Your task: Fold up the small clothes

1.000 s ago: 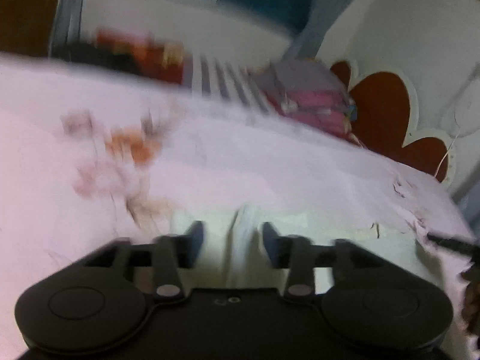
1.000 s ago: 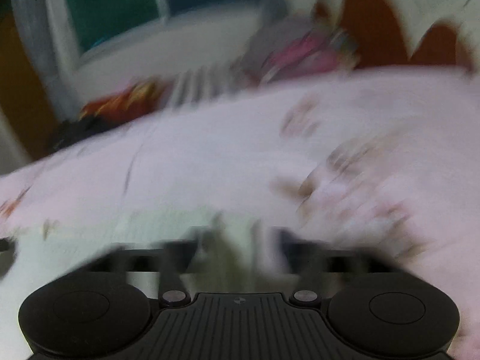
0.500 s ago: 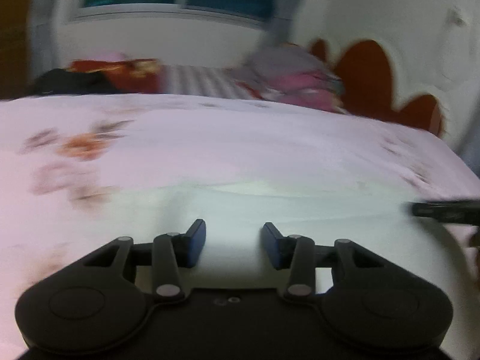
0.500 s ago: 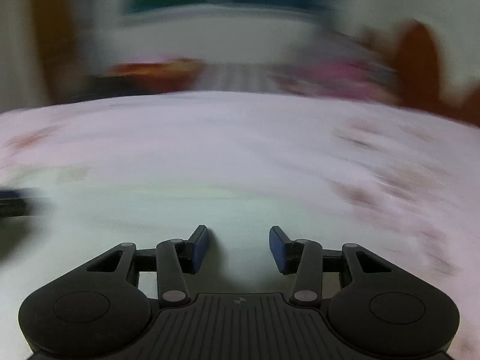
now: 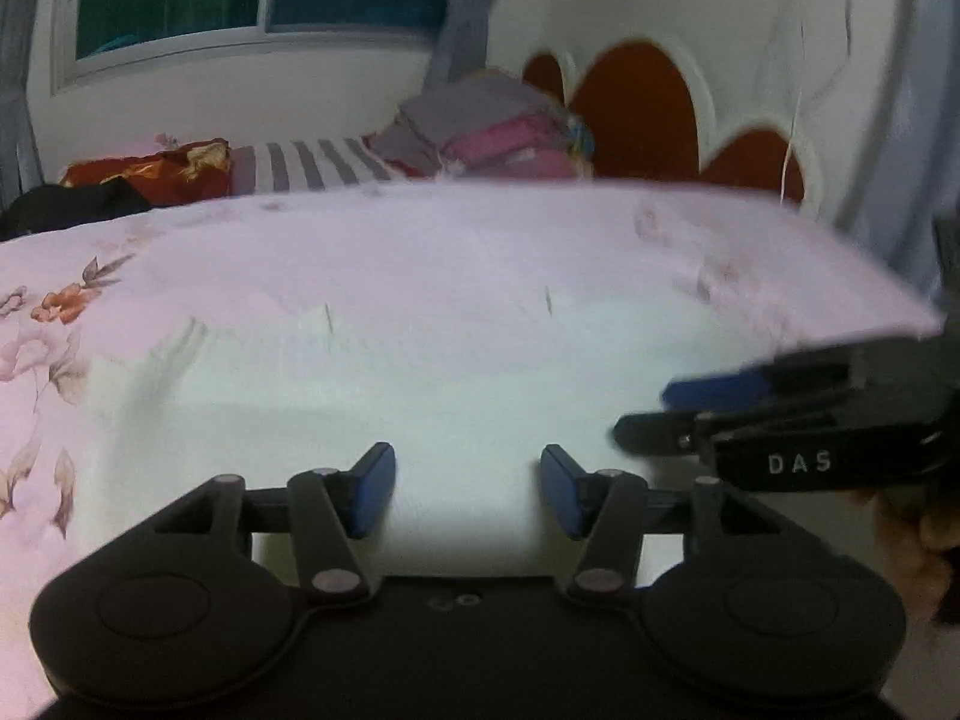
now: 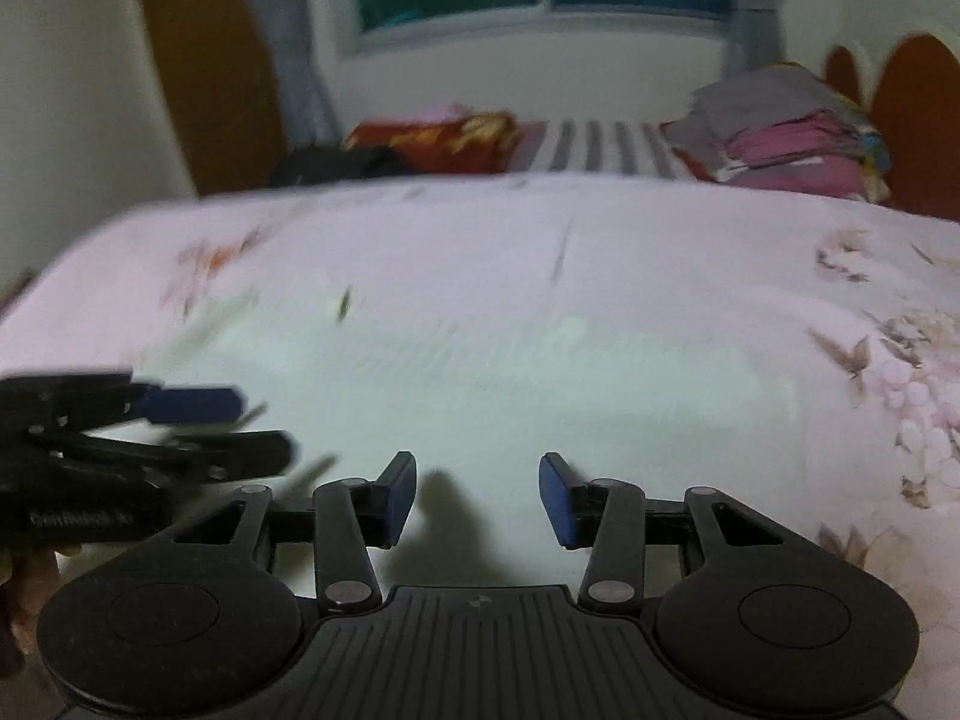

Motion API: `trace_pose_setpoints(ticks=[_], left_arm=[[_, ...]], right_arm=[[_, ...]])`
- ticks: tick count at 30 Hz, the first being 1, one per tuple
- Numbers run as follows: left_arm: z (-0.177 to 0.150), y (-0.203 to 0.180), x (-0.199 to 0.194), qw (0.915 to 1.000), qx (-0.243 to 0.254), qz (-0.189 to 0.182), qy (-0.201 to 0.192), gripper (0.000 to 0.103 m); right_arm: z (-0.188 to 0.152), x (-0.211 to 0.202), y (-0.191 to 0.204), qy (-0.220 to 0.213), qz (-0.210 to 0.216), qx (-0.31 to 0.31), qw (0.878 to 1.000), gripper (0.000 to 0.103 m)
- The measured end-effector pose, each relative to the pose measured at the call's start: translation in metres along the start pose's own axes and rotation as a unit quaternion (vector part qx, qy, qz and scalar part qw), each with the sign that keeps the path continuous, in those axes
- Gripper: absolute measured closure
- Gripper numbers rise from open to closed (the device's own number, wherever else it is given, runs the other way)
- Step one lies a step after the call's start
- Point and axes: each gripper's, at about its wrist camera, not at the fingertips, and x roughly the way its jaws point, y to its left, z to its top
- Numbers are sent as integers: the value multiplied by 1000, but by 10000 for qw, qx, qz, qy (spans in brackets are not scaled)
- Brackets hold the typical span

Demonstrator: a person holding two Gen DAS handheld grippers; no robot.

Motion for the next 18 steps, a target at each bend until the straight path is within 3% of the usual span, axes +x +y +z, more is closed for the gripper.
trace_pose_setpoints(ticks=[2,6,8,10,12,16,18], left_arm=[[-8,9,-2,9999,-98,86,-24,50],[-18,47,-17,9976,-573,372,-123,54],[-19,53,-24,9955,-859,321,-227,57],[-15,39,-32,9962,-772,301,-280,57],[-13,23,-39,9971,-638,94,-398,55],[-21,-14,-17,9996,-129,113,222,53],[-26,-20,-21,9996,62,247,146,53]], right_arm=[[-7,-2,-4,43,-216,-38,9998,59],[-15,-19,-42,94,-1156,440,9923,59],[-14,-27,-48,162,-1031,627,9926,59],[-9,-41,-33,9,-945,496,9943,59],[-8,-46,-12,-135,-493,379,9980,59],[-24,-26,21,411,-376,-81,9984,59],[-31,-28,24,336,-467,-131,9983,59]])
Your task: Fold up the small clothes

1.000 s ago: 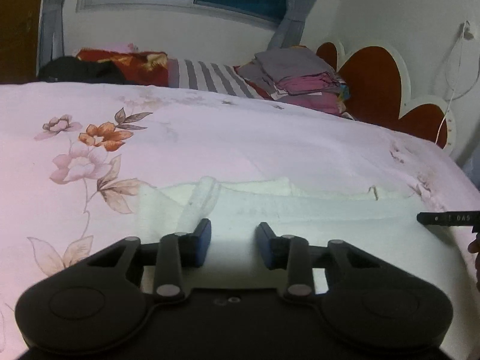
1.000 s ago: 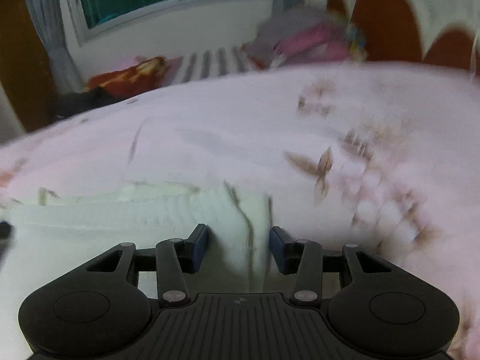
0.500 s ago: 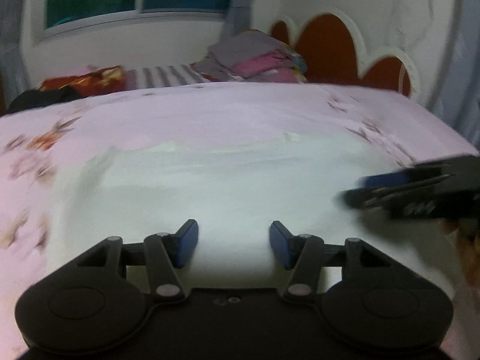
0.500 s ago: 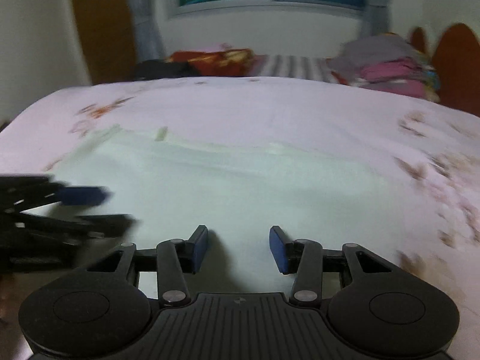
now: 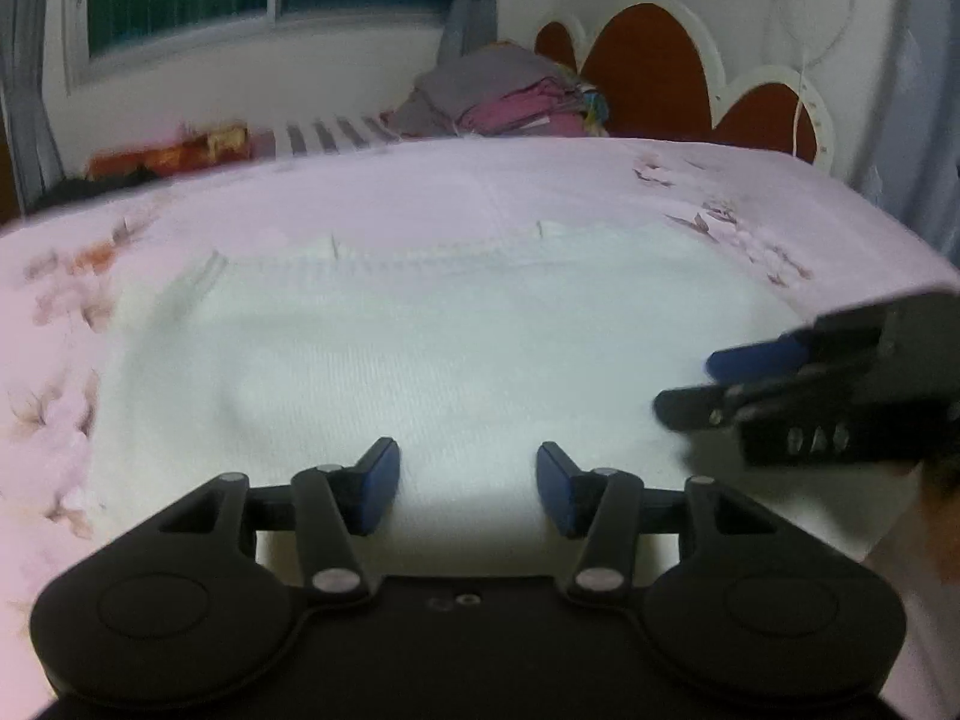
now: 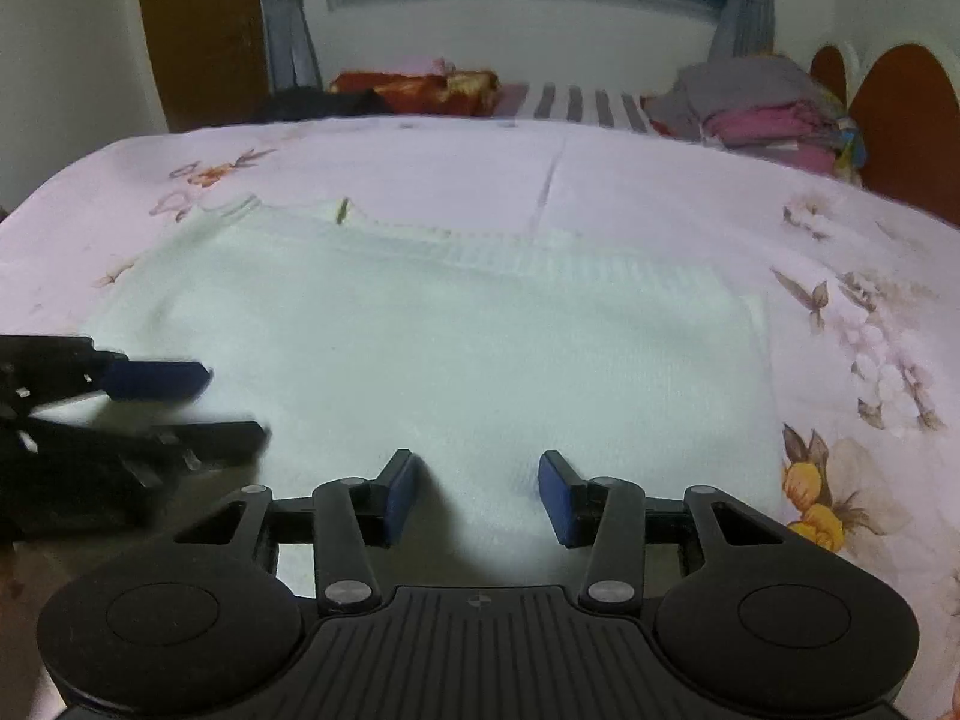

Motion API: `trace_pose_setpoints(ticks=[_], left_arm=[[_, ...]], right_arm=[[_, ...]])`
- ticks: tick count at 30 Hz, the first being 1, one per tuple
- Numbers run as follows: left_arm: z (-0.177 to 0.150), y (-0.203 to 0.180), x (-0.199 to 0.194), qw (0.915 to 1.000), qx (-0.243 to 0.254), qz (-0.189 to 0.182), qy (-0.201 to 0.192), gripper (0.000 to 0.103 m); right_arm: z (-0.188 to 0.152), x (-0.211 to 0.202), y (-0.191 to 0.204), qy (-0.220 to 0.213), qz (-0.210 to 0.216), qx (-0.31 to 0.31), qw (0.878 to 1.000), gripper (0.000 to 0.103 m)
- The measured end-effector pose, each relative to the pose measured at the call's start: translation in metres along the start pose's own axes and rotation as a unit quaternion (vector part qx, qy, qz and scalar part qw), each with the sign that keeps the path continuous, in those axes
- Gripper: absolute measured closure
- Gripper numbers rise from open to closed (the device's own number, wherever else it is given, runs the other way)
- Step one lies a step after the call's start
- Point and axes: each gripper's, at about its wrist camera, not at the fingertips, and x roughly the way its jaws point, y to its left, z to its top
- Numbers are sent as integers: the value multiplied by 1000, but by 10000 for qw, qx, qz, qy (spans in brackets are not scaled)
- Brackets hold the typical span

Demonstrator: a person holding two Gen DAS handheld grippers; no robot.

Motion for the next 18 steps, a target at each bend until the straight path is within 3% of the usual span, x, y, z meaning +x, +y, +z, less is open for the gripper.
trace_pose_setpoints(ticks=[2,4,5,6,11,13,18], left_arm=[[-5,4,-16,9994,-281,-197,-92,54],[-15,0,-31,9993,-266,-205,-190,55],[-20,-4,-37,9994,-209,-109,-244,56],[-26,-7,-45,9992,-252,-88,-295,56],[-42,-23,-60,9980,-514,-177,-329,60],[-46,-27,-59,9977,-611,-169,-250,66],[-56,-22,-51,9976,-689,-14,-57,66]], right_arm=[[1,-13,-2,-54,33,158,9999,59],[-7,-33,0,-174,359,280,9988,60],[-13,-41,5,-171,429,236,9987,78],[-19,-45,10,-115,479,190,9986,89],[-50,-59,38,-40,828,376,9958,89],[-55,-59,47,-15,921,406,9949,93],[-55,-48,49,105,915,491,9945,95]])
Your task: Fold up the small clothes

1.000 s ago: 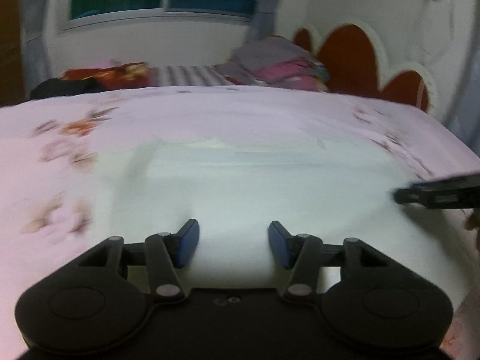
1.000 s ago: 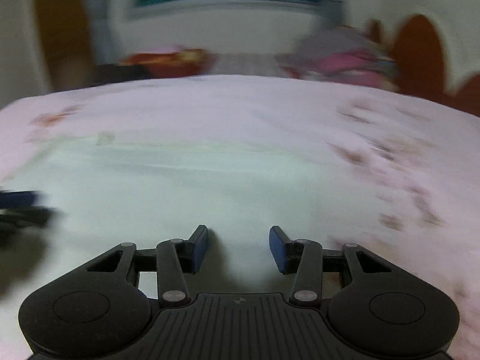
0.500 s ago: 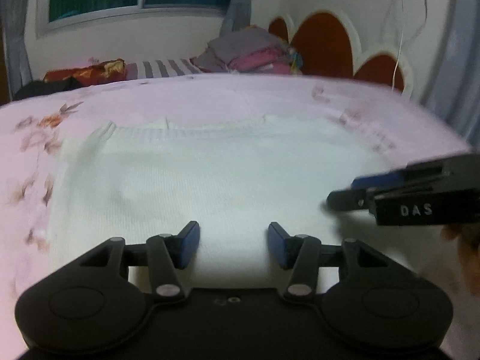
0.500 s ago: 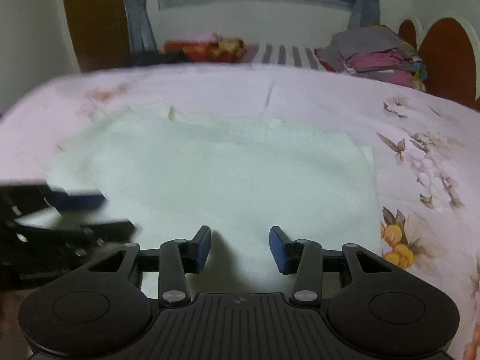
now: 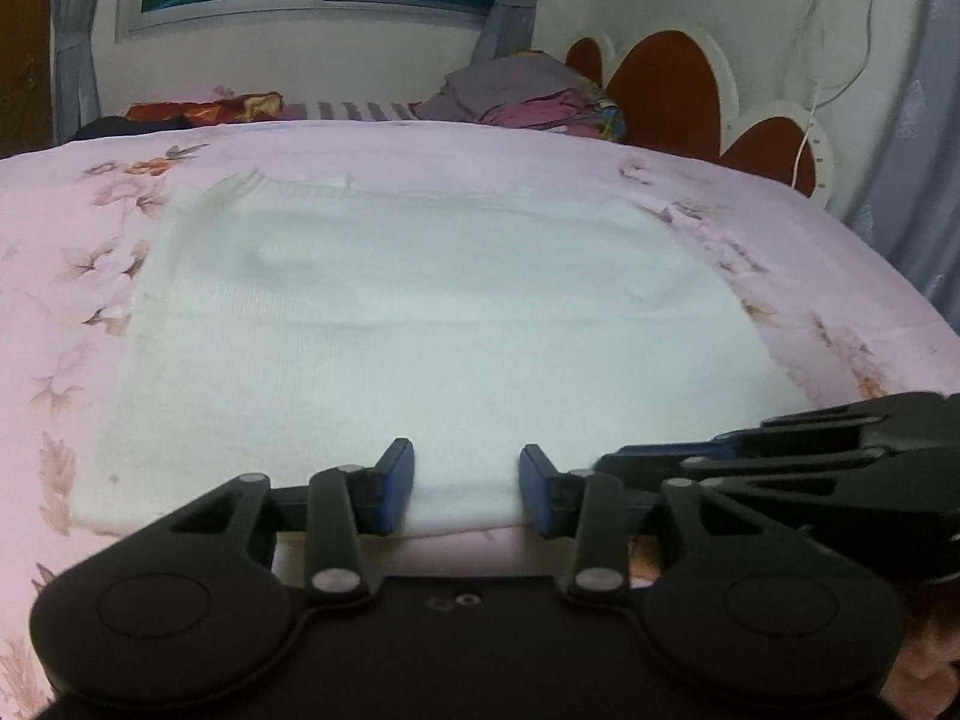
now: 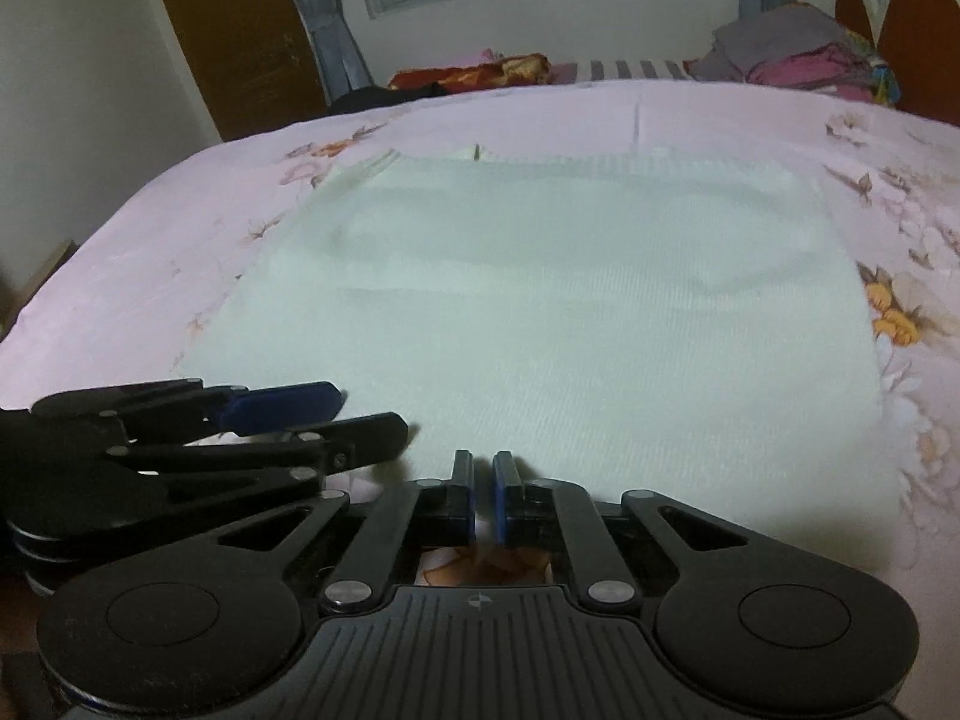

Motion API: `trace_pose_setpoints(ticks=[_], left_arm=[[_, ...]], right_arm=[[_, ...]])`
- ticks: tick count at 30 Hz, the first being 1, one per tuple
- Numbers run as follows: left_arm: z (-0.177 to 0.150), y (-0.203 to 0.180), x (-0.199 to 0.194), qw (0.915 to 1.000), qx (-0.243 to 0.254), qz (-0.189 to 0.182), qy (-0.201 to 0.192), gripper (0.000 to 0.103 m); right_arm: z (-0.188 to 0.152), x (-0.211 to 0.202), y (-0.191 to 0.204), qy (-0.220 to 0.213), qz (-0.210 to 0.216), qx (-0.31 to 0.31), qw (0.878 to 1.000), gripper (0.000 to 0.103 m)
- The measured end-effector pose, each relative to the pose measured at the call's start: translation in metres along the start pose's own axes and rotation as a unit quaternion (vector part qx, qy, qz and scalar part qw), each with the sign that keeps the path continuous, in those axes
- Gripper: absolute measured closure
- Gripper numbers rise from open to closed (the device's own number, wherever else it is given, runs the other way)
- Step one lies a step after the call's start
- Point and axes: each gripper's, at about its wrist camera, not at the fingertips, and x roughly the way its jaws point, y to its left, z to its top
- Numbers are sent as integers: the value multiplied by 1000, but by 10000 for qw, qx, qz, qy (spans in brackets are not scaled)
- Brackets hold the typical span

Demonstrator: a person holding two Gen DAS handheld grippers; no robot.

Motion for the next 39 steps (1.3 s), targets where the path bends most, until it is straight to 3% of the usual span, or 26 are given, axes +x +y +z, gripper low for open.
trace_pose_setpoints(ticks=[7,14,17,20,24,28,30,39], left_arm=[[-6,38,-21,9985,-278,469,-85,66],[-11,71,-36,9947,-668,765,-136,66],[-8,69,-43,9936,-744,788,-323,66],[-8,64,-36,9952,-631,734,-175,65],[-10,70,-34,9942,-779,737,-95,65],[-10,74,-35,9934,-814,797,-104,61],[-11,74,-32,9937,-772,808,-56,61],[-10,75,-31,9944,-644,835,2,61]], right_arm=[[-8,-20,-28,-57,-502,-74,9987,95],[-20,-45,-86,-53,-1212,414,9918,95],[-18,-52,-88,-141,-1242,417,9913,95],[-15,-57,-82,-292,-1215,392,9914,95],[-20,-44,-82,36,-1502,205,9884,95],[-23,-54,-81,-159,-1416,251,9895,95],[-25,-45,-86,42,-1423,368,9891,95],[-26,-46,-88,100,-1326,456,9901,95]])
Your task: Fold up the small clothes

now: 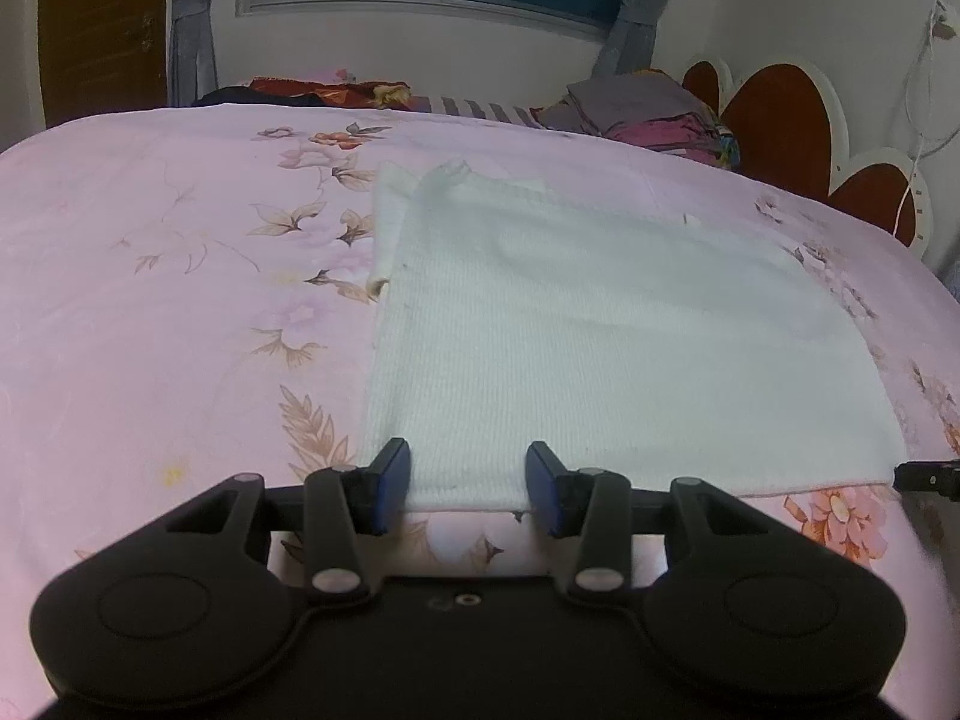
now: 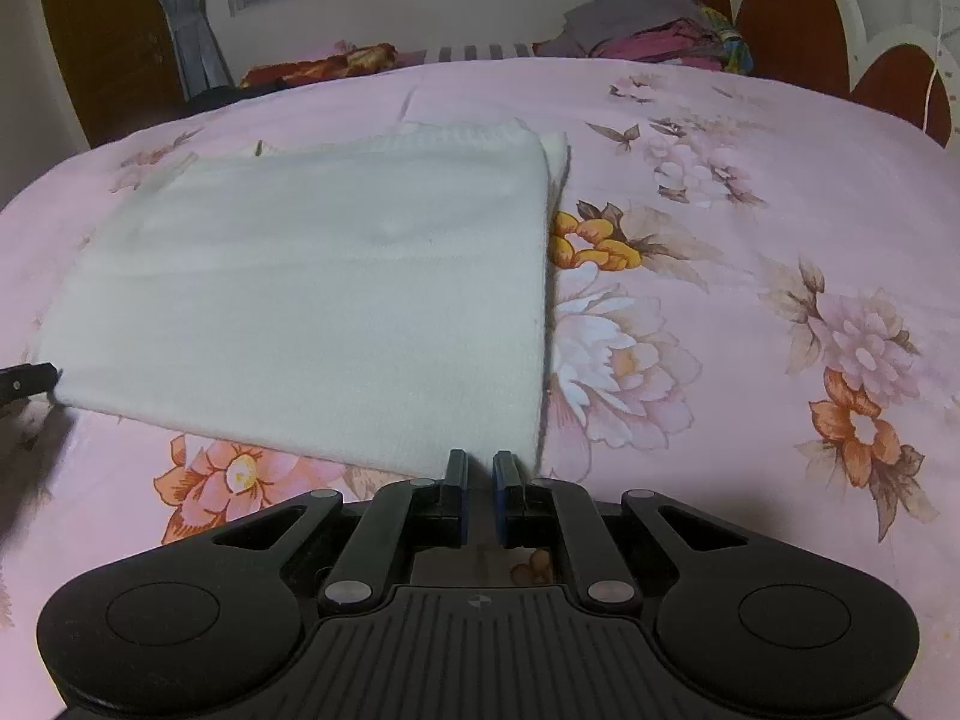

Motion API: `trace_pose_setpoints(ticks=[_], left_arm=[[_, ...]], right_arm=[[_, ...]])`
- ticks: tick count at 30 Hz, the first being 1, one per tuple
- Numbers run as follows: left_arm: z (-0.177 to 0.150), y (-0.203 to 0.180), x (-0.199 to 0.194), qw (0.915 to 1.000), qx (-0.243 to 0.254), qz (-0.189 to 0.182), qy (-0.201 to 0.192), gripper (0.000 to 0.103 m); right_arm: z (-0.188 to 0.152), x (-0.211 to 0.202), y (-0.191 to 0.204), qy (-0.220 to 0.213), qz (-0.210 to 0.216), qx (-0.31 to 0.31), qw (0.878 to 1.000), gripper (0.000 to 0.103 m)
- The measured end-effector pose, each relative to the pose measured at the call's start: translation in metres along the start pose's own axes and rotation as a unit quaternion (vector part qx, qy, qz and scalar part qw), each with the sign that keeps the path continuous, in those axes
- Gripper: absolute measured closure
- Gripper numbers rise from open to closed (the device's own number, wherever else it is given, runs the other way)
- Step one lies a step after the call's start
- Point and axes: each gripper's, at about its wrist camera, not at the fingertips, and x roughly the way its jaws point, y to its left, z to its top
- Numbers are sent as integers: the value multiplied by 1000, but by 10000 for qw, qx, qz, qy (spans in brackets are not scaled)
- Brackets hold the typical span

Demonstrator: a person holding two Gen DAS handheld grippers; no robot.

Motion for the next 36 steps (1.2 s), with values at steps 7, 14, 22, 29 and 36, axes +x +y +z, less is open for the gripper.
trace_pose_setpoints(ticks=[7,14,22,29,36], left_arm=[[3,-2,-2,9999,48,57,82,61],[3,-3,-5,9998,80,130,134,59],[-7,4,-45,9965,-800,-76,-230,33],[-39,33,-24,9371,-3328,-1052,-6,54],[-42,49,8,8970,-4233,-1211,-397,55]], right_arm=[[0,0,3,58,-36,-58,10000,95],[1,-8,1,28,-6,6,10000,95],[0,-33,2,-276,101,86,9995,95],[10,-48,16,-700,454,218,9963,95],[41,-33,42,-845,768,139,9934,96]])
